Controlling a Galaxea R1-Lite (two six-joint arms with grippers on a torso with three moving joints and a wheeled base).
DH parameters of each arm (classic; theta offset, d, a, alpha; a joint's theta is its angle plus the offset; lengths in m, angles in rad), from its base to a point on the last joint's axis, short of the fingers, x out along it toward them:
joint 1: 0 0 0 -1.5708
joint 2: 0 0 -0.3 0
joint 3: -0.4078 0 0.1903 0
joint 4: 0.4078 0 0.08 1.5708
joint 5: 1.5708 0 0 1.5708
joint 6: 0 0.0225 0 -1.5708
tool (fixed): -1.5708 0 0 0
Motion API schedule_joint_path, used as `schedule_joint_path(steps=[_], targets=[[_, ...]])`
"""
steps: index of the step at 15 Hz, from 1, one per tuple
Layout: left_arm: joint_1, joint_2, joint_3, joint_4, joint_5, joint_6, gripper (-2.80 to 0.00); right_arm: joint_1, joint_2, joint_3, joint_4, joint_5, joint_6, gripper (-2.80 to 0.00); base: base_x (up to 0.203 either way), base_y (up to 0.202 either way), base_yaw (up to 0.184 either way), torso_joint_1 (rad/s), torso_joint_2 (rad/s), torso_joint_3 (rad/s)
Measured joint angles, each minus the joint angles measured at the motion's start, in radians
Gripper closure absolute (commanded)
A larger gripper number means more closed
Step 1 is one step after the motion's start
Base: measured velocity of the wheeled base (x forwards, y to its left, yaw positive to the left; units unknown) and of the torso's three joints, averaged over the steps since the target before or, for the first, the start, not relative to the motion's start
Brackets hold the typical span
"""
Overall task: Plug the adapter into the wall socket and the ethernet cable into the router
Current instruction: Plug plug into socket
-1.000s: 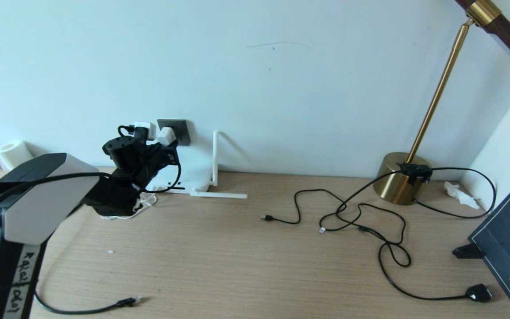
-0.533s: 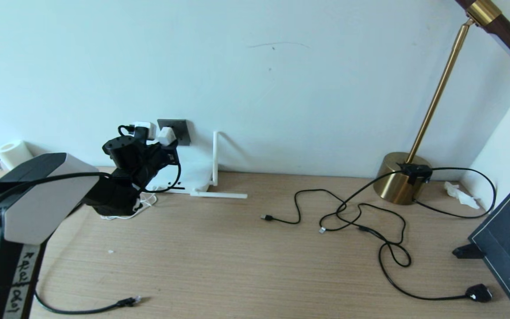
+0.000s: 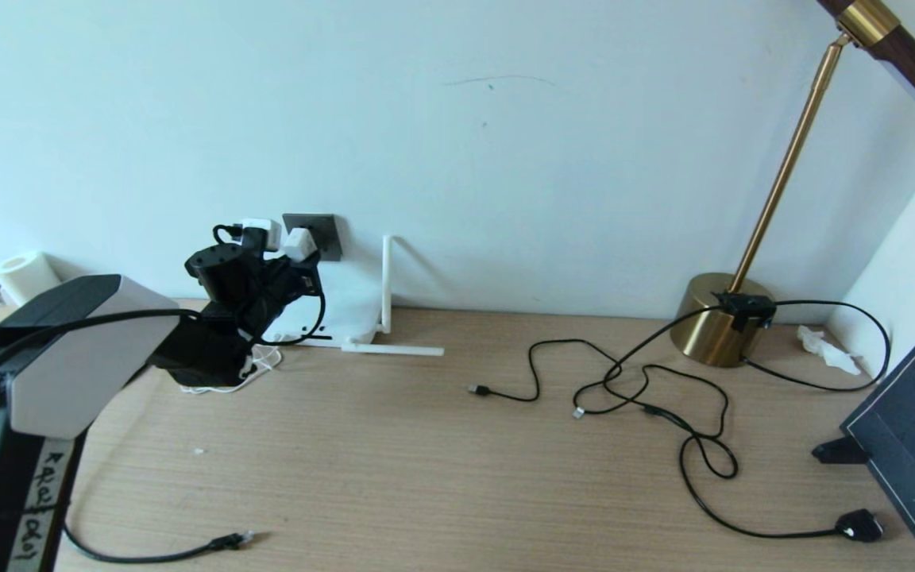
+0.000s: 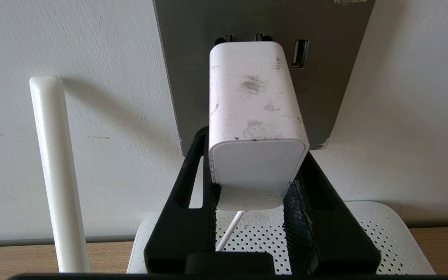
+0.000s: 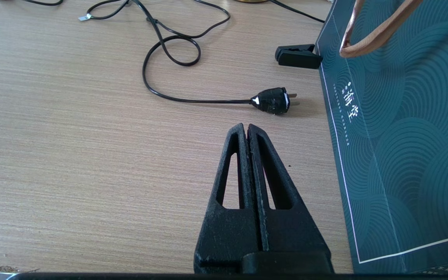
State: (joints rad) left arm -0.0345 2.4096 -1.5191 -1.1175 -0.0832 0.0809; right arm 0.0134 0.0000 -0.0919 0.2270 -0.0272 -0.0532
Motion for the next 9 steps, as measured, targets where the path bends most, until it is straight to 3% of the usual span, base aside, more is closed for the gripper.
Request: schedule_joint_path(steps=[9], targets=[[-0.003, -0.002, -0.008, -0.007, 0.003, 0.000, 0.00, 0.000, 0.000, 0.000, 0.000, 0.000, 0.000, 0.00, 0.000, 0.000, 0.000, 0.000, 0.00, 0.000]])
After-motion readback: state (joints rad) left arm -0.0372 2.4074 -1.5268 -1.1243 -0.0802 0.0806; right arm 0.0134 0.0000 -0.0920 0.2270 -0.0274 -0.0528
